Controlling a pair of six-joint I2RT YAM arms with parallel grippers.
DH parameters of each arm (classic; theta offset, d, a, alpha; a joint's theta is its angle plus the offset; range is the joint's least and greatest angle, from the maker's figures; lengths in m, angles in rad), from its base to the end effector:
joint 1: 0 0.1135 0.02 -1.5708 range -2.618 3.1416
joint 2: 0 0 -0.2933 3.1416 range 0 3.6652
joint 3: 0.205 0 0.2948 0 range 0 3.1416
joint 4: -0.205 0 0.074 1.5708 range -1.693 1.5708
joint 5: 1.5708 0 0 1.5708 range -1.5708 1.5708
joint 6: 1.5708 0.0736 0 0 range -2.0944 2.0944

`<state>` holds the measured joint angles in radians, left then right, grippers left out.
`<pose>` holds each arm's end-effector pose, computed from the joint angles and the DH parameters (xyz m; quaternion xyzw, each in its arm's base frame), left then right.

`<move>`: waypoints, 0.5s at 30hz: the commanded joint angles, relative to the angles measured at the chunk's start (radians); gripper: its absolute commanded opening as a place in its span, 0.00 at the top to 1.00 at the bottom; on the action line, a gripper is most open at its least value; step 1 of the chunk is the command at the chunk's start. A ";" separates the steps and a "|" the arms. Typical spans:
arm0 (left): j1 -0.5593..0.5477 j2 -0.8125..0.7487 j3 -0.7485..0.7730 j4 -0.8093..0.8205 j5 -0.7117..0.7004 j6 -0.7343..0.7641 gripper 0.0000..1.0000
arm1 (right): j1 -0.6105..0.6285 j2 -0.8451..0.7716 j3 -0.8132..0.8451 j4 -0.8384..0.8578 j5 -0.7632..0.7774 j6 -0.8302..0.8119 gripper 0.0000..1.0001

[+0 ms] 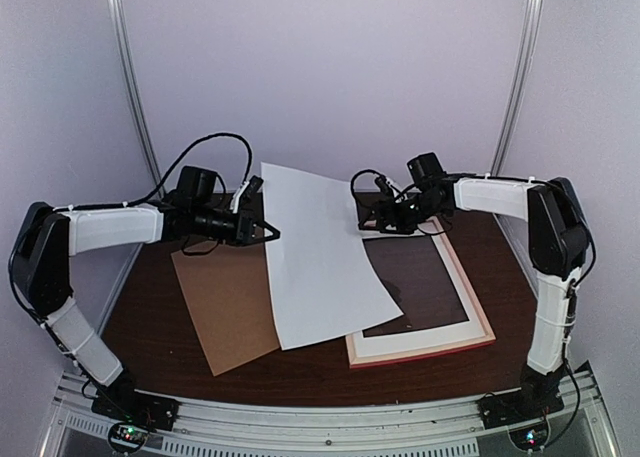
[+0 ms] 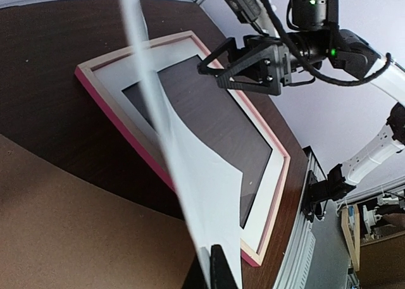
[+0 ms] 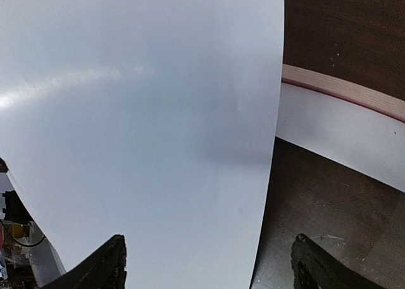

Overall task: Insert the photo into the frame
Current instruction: Adjust the photo.

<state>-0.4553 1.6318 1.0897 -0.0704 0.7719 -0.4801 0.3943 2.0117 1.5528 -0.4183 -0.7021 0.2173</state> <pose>0.3545 -0.2307 0.2359 0.1633 0.8242 -0.4907 0.2306 0.4561 0.2412 0.2046 -0.1945 0.8693 0.4045 0.2070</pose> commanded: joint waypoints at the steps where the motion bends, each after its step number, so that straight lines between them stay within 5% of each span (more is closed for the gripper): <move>1: -0.008 -0.047 -0.045 0.181 0.084 -0.001 1.00 | -0.021 0.030 -0.024 0.127 -0.086 0.010 0.11; 15: -0.013 -0.113 -0.113 0.398 0.194 -0.092 1.00 | -0.041 0.086 -0.023 0.200 -0.207 -0.020 0.13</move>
<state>-0.4622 1.5330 0.9928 0.1970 0.9127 -0.5362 0.3683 2.0762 1.5391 -0.2806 -0.8211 0.2115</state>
